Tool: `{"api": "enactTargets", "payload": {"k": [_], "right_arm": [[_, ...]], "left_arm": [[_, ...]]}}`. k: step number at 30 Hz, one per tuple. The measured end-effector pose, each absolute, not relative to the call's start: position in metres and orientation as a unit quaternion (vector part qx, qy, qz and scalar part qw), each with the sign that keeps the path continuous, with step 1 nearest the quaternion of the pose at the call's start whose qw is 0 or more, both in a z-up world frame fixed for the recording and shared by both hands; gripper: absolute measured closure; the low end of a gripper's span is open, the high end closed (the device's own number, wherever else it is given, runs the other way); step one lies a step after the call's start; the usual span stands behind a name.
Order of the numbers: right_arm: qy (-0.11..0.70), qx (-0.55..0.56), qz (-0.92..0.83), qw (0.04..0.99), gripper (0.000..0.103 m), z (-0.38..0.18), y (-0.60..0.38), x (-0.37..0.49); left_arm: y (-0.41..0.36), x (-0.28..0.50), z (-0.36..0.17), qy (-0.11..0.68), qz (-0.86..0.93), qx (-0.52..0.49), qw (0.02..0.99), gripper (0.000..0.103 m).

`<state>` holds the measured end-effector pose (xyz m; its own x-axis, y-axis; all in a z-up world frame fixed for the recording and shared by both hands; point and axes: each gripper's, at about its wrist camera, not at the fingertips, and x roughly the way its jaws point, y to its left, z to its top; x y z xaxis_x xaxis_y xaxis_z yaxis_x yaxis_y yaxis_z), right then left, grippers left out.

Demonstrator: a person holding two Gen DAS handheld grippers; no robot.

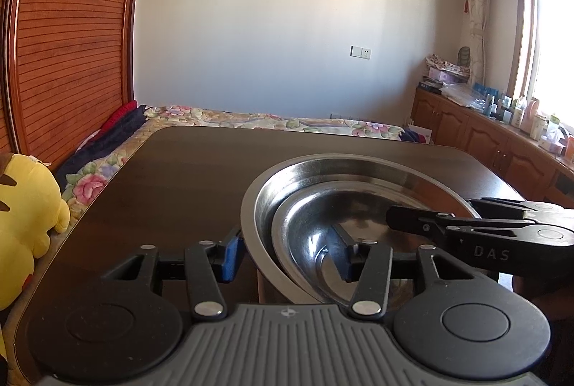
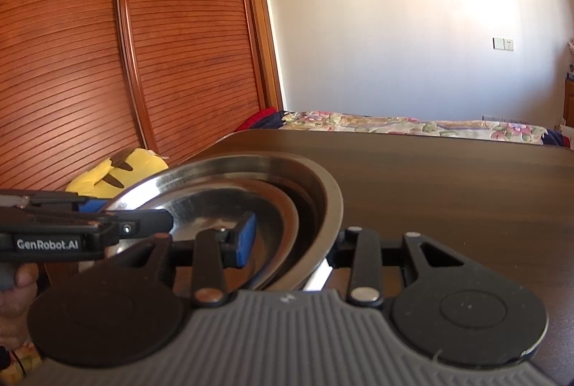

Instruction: Organize plates and bowls

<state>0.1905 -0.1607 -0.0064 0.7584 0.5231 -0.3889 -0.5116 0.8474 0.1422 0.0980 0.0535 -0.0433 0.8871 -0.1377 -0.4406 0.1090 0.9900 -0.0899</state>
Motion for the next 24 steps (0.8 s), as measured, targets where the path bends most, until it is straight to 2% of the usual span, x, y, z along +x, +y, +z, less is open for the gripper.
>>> {"api": "enactTargets", "payload": {"k": [1,4,9,15,18,24], "right_arm": [[0.21,0.014,0.274,0.938,0.055,-0.006,-0.161,0.19],[0.207,0.016,0.267,0.941,0.05,-0.005,-0.164,0.189],[0.199,0.019,0.255,0.946,0.042,0.0,-0.173,0.183],[0.184,0.023,0.23,0.955,0.039,0.011,-0.191,0.173],[0.175,0.025,0.218,0.96,0.037,0.017,-0.2,0.167],[0.163,0.033,0.202,0.965,0.026,0.026,-0.216,0.156]], "left_arm": [[0.054,0.098,-0.043,0.229,-0.063,-0.032,0.971,0.044],[0.055,0.098,-0.042,0.227,-0.057,-0.029,0.972,0.035],[0.057,0.096,-0.035,0.221,-0.046,-0.024,0.974,0.03],[0.059,0.09,-0.022,0.206,-0.035,-0.014,0.978,0.027],[0.059,0.087,-0.017,0.2,-0.028,-0.008,0.979,0.022],[0.05,0.082,-0.008,0.193,-0.027,0.008,0.981,0.013]]}}
